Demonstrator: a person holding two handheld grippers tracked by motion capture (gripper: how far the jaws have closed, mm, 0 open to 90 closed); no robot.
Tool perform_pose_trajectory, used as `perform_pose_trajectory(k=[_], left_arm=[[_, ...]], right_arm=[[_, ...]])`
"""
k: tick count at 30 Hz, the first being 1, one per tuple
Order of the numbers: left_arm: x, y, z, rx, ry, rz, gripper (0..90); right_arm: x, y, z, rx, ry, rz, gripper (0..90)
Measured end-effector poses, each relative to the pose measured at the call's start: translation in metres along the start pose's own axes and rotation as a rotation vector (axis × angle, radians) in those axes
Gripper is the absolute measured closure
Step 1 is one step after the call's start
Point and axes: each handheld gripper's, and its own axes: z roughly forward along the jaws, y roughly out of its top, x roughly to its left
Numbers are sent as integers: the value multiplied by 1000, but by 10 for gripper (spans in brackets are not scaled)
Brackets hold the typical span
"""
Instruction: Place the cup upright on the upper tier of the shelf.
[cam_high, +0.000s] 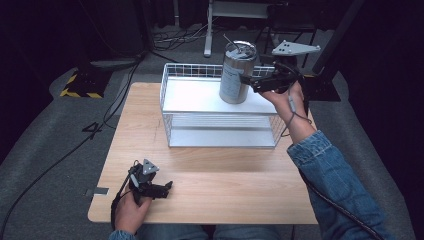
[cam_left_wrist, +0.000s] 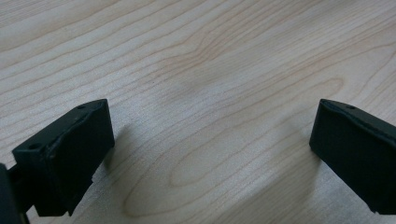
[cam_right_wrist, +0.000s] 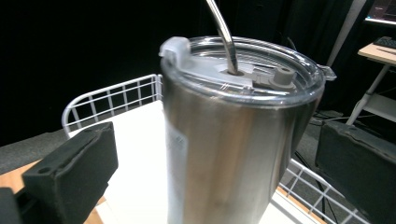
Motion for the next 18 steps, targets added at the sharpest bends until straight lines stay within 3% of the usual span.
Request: perform_pose_trajectory(k=[10,18], left_arm=[[1,1,0,1,-4,5,2],[1,2,2,-1,-4,7,2]], right_arm=[[10,-11,-39,-13,18,-16,0],[11,-28,-69,-11,-4,4,0]])
